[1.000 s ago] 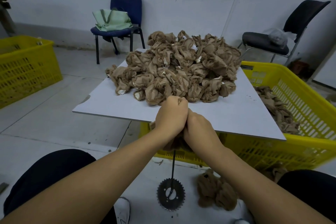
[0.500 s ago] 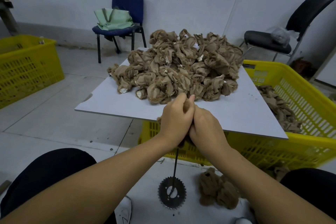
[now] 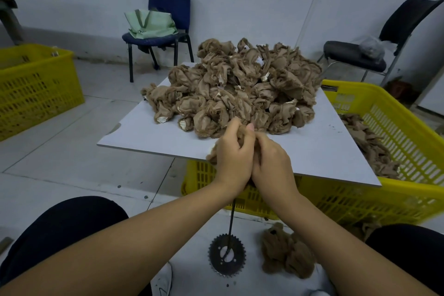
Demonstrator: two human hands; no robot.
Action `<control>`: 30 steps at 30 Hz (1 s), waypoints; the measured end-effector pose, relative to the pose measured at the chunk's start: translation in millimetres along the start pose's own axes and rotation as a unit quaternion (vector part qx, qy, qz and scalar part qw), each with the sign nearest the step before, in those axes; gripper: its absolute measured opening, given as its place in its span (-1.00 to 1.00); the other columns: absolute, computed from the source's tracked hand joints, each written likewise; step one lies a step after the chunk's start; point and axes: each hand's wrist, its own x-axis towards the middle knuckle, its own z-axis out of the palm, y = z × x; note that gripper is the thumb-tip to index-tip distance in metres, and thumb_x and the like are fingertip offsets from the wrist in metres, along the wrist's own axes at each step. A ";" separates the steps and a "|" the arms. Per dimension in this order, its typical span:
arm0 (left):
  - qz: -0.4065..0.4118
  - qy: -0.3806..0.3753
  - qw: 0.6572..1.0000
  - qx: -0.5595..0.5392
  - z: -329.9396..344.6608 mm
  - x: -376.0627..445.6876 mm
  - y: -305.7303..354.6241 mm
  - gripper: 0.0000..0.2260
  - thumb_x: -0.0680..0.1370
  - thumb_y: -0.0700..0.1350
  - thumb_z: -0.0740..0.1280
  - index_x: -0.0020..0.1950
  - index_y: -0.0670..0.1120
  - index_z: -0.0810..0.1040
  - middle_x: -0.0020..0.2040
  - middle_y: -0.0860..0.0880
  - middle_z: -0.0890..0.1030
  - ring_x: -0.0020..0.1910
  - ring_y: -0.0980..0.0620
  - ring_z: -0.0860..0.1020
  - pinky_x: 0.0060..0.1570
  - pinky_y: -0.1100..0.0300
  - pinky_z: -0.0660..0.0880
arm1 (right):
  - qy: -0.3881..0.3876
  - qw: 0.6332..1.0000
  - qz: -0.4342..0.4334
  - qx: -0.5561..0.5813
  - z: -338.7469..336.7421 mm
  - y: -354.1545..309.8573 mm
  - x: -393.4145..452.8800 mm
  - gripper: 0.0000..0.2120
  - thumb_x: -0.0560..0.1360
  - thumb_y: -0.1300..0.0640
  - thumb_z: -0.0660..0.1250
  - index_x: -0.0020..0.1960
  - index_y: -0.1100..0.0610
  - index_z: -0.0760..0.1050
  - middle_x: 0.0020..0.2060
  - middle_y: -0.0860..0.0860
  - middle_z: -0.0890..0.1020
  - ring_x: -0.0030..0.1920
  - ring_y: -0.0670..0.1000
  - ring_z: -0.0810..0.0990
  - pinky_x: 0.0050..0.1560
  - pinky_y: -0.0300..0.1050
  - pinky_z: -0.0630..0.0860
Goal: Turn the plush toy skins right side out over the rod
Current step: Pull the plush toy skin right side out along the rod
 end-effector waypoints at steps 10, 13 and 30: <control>-0.059 -0.041 0.997 0.041 -14.9 5.2 -5.9 -0.73 0.49 -0.17 0.26 -0.37 0.06 0.32 -0.45 0.12 0.32 -0.43 0.16 0.28 -0.38 0.24 0.27 | -0.060 0.996 0.041 0.060 12.5 2.3 -5.3 -0.85 0.61 0.25 0.23 0.12 0.17 0.55 -0.16 0.01 0.64 -0.19 -0.03 0.58 -0.20 -0.11 0.53; 0.025 -0.005 0.999 0.027 -14.3 -2.7 -2.6 -0.74 0.61 -0.21 0.32 -0.24 -0.16 0.33 -0.40 0.06 0.33 -0.40 0.17 0.30 -0.37 0.28 0.32 | -0.037 0.998 0.004 0.048 8.3 0.2 -8.0 -0.88 0.61 0.24 0.25 0.09 0.16 0.54 -0.19 0.00 0.61 -0.22 -0.03 0.55 -0.24 -0.11 0.48; 0.069 0.022 0.997 0.010 -10.6 -10.4 -10.0 -0.79 0.67 -0.03 0.18 -0.16 -0.02 0.32 -0.35 0.07 0.38 -0.36 0.14 0.38 -0.35 0.12 0.38 | -0.002 0.996 -0.021 0.082 11.8 -0.3 -10.6 -0.85 0.59 0.32 0.28 0.12 0.21 0.56 -0.13 0.08 0.64 -0.13 0.07 0.58 -0.13 0.06 0.54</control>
